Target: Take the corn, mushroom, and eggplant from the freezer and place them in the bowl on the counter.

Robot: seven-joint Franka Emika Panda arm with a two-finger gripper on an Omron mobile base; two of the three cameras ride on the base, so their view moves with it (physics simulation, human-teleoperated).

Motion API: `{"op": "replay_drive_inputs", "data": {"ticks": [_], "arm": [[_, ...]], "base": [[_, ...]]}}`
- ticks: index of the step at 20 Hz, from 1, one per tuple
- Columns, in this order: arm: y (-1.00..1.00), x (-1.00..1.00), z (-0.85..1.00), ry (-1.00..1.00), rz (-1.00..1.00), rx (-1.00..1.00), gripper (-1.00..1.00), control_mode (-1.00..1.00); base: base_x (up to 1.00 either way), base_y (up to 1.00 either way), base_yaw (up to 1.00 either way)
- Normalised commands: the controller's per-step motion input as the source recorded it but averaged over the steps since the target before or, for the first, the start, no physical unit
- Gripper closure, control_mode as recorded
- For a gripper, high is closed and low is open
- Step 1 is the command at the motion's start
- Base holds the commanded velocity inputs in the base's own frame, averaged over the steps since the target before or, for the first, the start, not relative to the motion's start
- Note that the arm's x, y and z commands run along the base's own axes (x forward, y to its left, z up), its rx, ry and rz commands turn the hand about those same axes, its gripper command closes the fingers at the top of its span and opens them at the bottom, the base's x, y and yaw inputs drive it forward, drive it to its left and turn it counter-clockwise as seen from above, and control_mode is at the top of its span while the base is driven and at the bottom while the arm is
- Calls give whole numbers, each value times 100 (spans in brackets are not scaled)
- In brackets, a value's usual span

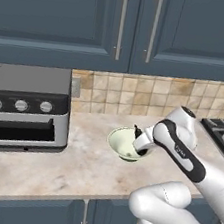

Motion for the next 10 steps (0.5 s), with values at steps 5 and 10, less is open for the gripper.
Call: {"op": "replay_drive_inputs", "data": {"ticks": [5,10], "arm": [[1,28,-28,0,0,0,100,-100],[0,25,-39,2,0,0,100,-100]], "base": [[0,0,0],[0,0,0]]}}
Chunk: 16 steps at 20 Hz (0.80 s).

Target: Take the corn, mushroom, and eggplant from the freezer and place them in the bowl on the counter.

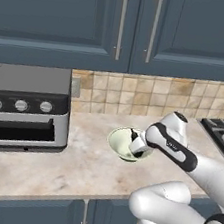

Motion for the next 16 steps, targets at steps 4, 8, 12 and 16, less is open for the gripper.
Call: {"op": "replay_drive_inputs", "data": {"ticks": [4,8,12,16], "arm": [[0,23,-34,3,0,0,100,-100],[0,20,-18,0,0,0,-100,-100],[0,3,0,0,0,0,-100,-100],[0,-8,14,-4,0,0,-100,-100]], "base": [[0,0,0],[0,0,0],[0,0,0],[0,0,0]]}}
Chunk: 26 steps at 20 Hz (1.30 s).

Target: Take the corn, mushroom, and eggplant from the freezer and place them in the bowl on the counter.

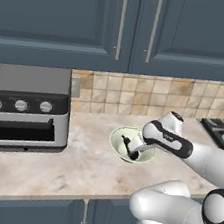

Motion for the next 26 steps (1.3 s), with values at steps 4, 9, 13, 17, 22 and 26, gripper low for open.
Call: {"op": "replay_drive_inputs", "data": {"ticks": [4,9,13,17,22,26], "arm": [[0,-12,6,-7,0,0,-100,-100],[0,-47,37,-22,0,1,-100,-100],[-6,-58,79,-13,-2,0,-100,-100],[-13,-76,78,-4,-6,0,-100,-100],[-25,-74,84,0,-10,0,-100,-100],[-21,-73,84,0,-11,0,-100,-100]], "base": [[0,0,0],[0,0,0],[0,0,0],[0,0,0],[0,0,0],[0,0,0]]}}
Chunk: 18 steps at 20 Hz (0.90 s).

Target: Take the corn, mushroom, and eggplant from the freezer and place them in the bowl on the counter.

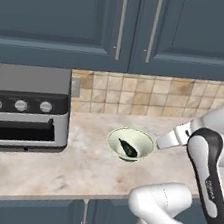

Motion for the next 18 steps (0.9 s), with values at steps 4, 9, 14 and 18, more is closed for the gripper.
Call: {"op": "replay_drive_inputs", "data": {"ticks": [4,9,14,18], "arm": [[-13,-62,86,0,-13,-1,-100,-100],[0,-63,62,-1,-21,-7,-100,-100],[0,-45,59,-5,-11,0,-100,-100],[9,-50,38,-5,-4,12,-100,-100]], "base": [[0,0,0],[0,0,0],[0,0,0],[0,0,0]]}}
